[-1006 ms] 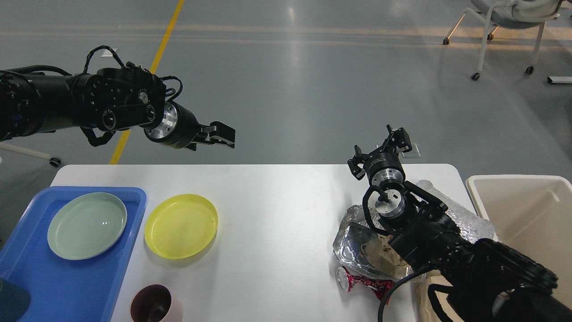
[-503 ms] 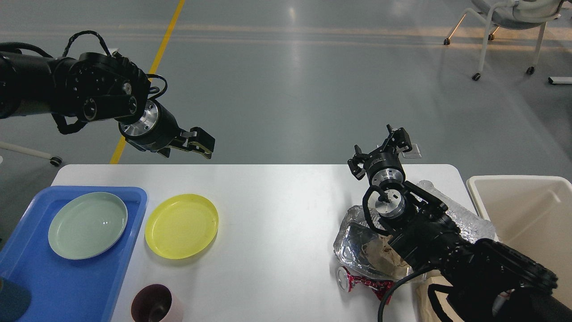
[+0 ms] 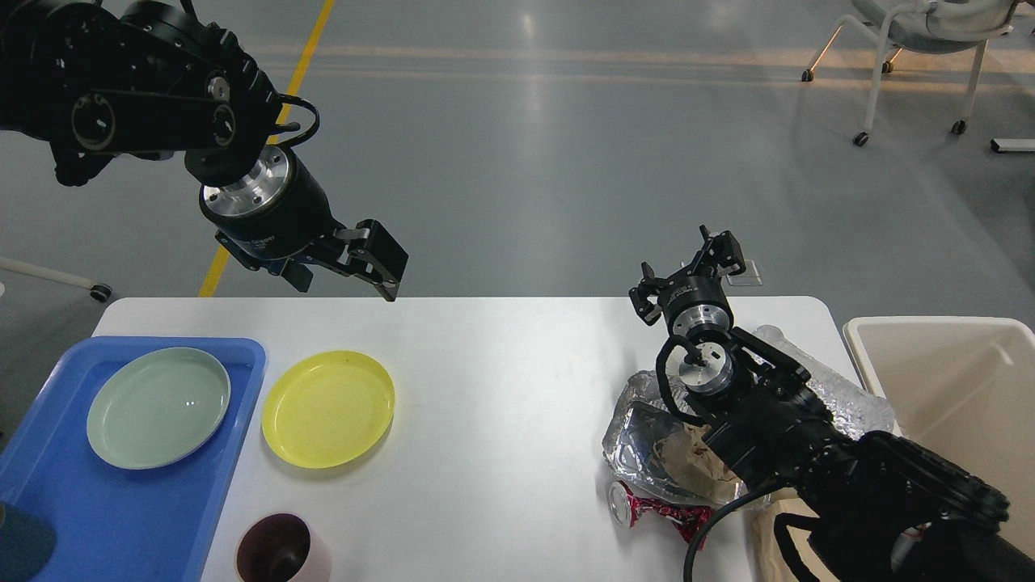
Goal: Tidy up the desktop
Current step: 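Lower the left gripper down to the pink mug near the table edge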
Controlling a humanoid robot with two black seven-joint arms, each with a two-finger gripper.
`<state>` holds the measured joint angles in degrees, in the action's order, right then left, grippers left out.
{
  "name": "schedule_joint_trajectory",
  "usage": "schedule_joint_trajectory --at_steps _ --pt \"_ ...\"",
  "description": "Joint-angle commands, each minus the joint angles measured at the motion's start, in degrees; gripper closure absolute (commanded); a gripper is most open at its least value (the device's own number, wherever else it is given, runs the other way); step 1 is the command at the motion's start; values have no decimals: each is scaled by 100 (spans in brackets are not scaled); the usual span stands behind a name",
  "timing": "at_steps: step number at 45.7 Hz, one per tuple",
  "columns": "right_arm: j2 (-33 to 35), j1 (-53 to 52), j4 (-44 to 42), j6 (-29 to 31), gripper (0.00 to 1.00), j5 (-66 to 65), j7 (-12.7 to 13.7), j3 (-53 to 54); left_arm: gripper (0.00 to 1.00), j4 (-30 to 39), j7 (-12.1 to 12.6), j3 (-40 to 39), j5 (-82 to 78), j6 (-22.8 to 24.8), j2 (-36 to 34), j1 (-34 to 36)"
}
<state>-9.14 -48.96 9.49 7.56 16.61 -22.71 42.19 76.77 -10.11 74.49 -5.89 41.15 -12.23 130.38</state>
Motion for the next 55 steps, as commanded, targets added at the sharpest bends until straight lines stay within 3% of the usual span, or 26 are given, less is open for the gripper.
schedule_joint_trajectory --at_steps 1,12,33,44,55 --pt "0 0 0 0 0 0 3 0 0 -4 9 5 -9 131 -34 58" --pt "0 0 0 0 0 0 3 0 0 171 18 136 -53 201 -148 206" --pt "0 0 0 0 0 0 3 0 0 1763 9 470 -61 210 98 1095" --pt "0 0 0 0 0 0 3 0 0 1868 9 743 -61 210 256 981" --pt "0 0 0 0 0 0 -6 0 0 1859 27 901 -281 34 248 278"
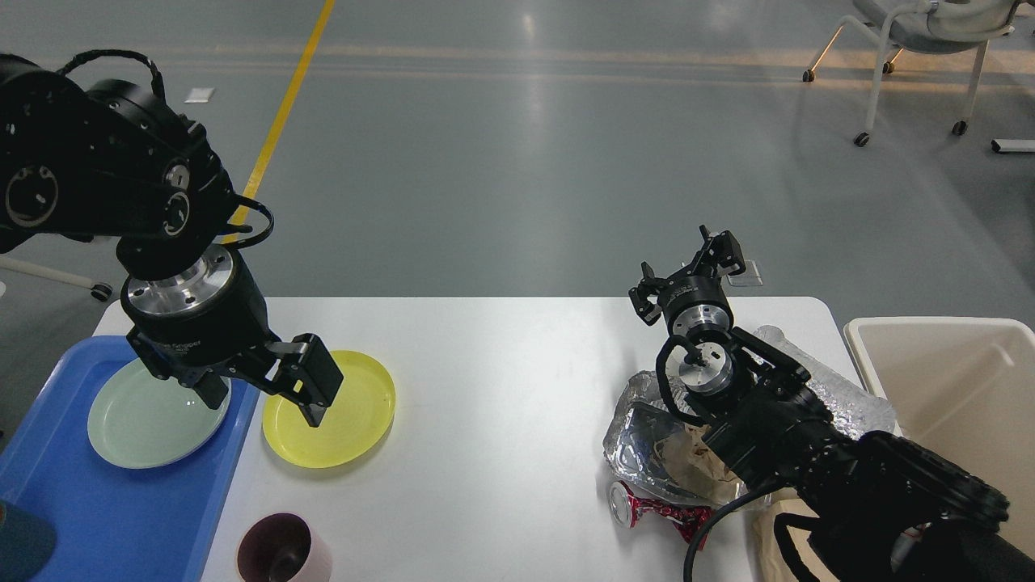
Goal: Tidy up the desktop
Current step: 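Lower the left gripper down to the pink mug near the table edge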
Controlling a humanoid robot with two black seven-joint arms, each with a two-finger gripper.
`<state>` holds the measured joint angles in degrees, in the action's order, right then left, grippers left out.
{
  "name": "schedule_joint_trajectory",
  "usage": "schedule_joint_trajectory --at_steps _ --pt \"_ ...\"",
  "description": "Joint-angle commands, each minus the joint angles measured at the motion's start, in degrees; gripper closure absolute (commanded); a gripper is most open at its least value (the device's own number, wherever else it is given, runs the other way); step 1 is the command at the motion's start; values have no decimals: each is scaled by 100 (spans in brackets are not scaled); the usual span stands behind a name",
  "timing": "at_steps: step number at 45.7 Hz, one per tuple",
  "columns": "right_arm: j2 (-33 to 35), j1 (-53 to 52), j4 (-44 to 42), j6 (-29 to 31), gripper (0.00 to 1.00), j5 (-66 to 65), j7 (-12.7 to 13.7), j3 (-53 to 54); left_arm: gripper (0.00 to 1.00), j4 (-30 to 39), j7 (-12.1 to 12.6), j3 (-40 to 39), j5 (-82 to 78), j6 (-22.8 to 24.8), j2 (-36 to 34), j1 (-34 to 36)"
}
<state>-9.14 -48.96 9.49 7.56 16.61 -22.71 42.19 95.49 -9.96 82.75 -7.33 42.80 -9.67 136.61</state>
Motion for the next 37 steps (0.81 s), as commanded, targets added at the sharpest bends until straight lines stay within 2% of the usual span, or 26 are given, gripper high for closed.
schedule_joint_trajectory --at_steps 1,8,11,14,18,21,30,37 --pt "0 0 0 0 0 0 -6 0 0 -13 11 74 -137 -184 -8 -415" --pt "0 0 0 0 0 0 3 0 0 -57 108 57 -128 -562 -70 -907" --pt "0 0 0 0 0 0 -6 0 0 -127 231 13 -137 -790 -96 -1153" --pt "0 0 0 0 0 0 3 0 0 -232 503 -13 -137 -931 -114 -1408" --pt "0 0 0 0 0 0 3 0 0 -364 995 -145 -128 -1011 -131 -1751" --pt "-9 0 0 0 0 0 3 0 0 -417 1241 -233 -128 -1063 -158 -2006" --pt "0 0 0 0 0 0 -6 0 0 -461 1330 -409 -172 -1494 -254 -2665" --pt "0 0 0 0 0 0 -6 0 0 -461 1733 -646 -611 -1521 -254 -3043"
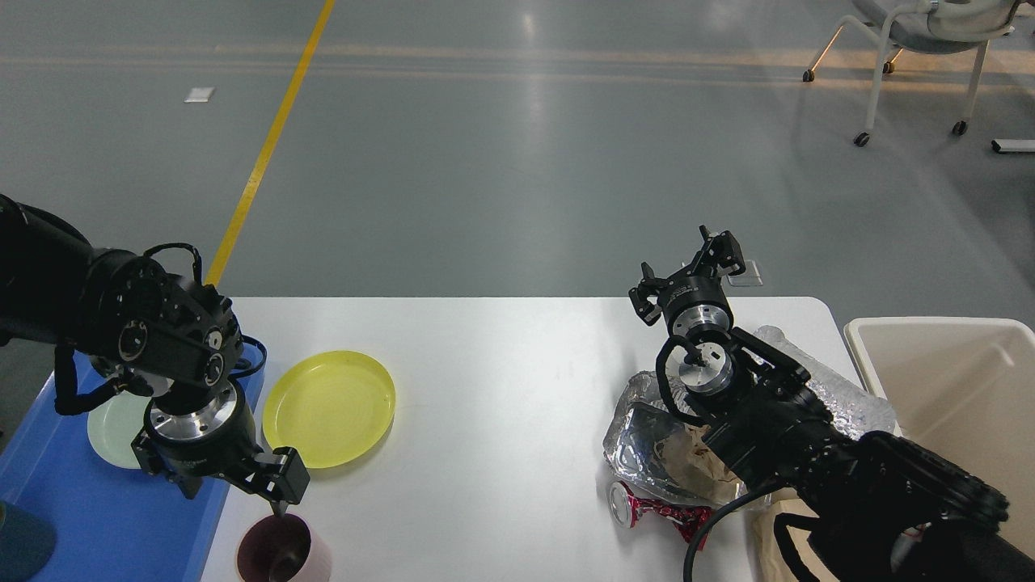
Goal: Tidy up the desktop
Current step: 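Lower the left gripper down to the pink mug near the table edge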
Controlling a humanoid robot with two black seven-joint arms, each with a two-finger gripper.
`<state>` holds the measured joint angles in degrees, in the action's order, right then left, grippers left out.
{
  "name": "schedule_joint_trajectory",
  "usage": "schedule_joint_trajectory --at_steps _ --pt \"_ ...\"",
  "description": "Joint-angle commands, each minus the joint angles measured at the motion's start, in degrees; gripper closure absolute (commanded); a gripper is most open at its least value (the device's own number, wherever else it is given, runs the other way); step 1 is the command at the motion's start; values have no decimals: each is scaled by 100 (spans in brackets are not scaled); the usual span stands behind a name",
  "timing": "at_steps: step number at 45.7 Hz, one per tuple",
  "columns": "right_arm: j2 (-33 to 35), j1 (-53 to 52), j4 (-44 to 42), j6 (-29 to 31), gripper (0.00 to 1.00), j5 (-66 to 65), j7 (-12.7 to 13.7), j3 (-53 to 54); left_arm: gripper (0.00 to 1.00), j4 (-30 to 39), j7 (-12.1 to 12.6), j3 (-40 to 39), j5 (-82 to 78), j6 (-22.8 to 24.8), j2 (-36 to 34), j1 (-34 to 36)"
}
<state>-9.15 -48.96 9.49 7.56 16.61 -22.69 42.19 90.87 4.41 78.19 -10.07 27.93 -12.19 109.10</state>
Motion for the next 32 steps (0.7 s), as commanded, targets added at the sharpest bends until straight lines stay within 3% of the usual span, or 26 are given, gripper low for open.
schedule_joint_trajectory --at_steps 1,7,26,32 --pt "1 0 0 0 0 0 1 0 0 1 341 -233 -399 -50 -3 -354" --pt "1 0 0 0 0 0 -7 0 0 1 455 -339 -759 -226 -11 -601" --pt "1 0 0 0 0 0 1 0 1 -34 473 -260 -1533 -771 50 -1031" --pt "-8 0 0 0 0 0 1 0 9 -95 473 -260 -1533 -815 94 -1154"
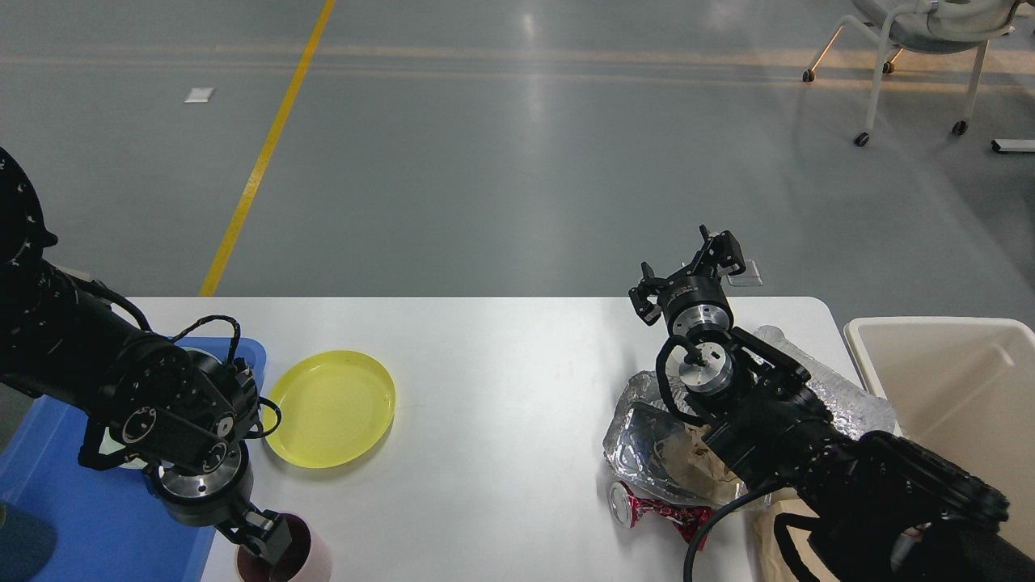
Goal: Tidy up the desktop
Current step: 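Lower the left gripper down to the pink mug near the table edge, then grasp the pink mug rim with the left gripper and lift it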
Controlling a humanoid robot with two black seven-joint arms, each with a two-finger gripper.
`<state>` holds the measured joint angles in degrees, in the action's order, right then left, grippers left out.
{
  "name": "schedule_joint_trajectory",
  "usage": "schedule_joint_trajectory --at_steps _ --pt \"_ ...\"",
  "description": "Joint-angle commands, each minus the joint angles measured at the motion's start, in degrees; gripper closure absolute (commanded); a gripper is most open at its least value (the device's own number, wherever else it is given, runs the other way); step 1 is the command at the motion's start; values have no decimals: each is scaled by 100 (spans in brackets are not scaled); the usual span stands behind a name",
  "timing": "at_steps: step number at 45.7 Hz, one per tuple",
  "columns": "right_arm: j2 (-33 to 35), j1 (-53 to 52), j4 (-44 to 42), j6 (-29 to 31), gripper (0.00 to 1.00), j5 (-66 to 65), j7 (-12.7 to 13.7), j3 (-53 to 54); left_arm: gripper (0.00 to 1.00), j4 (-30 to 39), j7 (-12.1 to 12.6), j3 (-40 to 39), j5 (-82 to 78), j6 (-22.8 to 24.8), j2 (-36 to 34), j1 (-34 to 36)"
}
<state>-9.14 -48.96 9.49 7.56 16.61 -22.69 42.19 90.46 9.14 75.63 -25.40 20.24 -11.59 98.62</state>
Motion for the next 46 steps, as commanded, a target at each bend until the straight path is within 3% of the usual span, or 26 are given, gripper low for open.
schedule_joint_trajectory --at_steps 1,6,24,42,46 --pt "0 0 0 0 0 0 2 0 11 -72 0 -5 0 -46 42 -124" --pt "0 0 0 0 0 0 -7 0 23 -134 0 -5 0 -187 51 -229" --pt "0 0 0 0 0 0 2 0 25 -310 -18 -40 9 -776 174 -528" --pt "0 0 0 0 0 0 -7 0 59 -283 -18 -75 26 -715 192 -660" --pt "0 0 0 0 0 0 2 0 73 -274 -9 -75 26 -714 192 -695"
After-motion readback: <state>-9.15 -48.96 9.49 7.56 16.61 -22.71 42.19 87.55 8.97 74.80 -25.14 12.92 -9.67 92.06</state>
